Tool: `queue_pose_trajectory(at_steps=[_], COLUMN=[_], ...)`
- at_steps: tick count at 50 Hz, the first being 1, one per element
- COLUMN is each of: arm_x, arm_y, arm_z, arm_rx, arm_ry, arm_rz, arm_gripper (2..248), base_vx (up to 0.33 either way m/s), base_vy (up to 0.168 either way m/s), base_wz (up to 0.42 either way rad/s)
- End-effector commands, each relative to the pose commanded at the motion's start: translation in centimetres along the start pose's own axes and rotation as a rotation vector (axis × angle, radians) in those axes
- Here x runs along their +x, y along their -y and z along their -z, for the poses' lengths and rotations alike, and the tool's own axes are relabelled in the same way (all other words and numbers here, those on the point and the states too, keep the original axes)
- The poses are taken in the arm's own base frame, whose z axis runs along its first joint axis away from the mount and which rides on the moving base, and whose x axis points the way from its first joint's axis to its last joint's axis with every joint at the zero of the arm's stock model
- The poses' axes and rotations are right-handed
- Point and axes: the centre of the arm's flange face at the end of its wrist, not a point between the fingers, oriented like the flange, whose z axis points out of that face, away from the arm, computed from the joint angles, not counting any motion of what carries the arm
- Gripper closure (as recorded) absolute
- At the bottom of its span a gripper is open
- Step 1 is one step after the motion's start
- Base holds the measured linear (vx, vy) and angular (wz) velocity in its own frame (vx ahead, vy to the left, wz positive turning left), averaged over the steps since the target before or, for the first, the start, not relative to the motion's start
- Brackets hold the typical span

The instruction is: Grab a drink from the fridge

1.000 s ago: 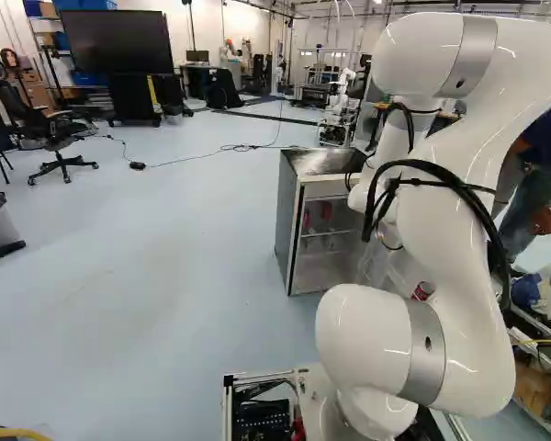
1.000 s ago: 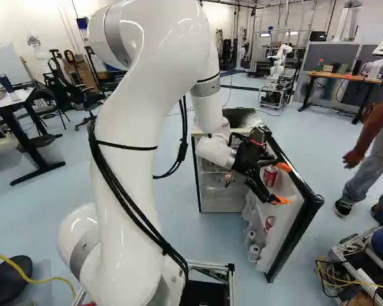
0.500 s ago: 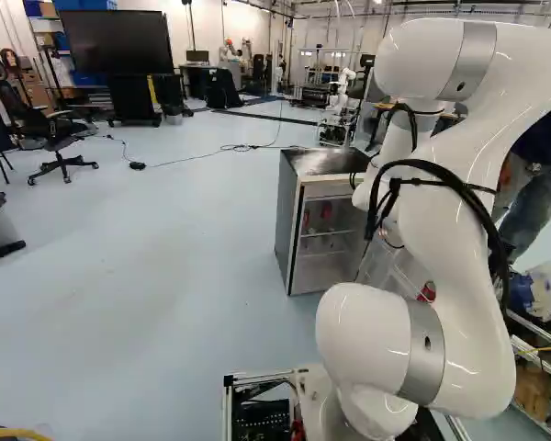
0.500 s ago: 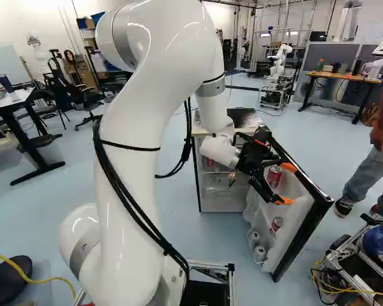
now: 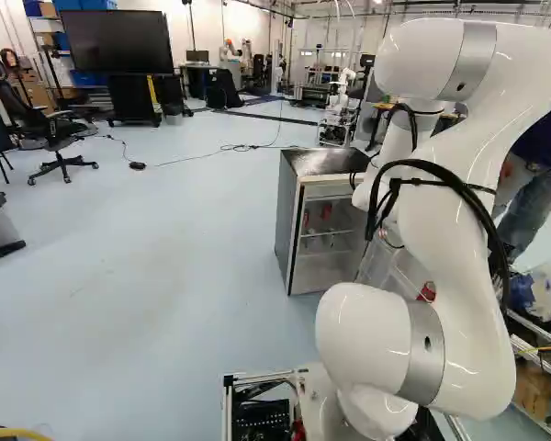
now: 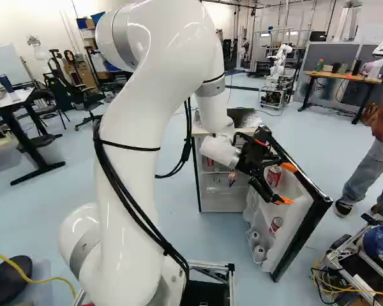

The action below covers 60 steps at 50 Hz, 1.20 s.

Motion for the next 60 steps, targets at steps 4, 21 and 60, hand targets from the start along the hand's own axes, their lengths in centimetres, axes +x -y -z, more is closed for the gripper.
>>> queue_pose_trajectory(at_steps=[4,21,60], arm_x=[0.0,0.0,-0.1], arm_y=[0.0,0.4,1.9], arm_z=[0.0,-0.3,-1.4], arm_rx=[0.0,-0.002,-0.01], arm_ry=[0.0,-0.002,-0.009], arm_rz=[0.0,-0.007,-0.031], arm_gripper=[3,3,3], base_vx=[0.0,0.0,0.0], base_vy=[0.0,0.0,0.0], base_wz=[0.0,0.0,0.0])
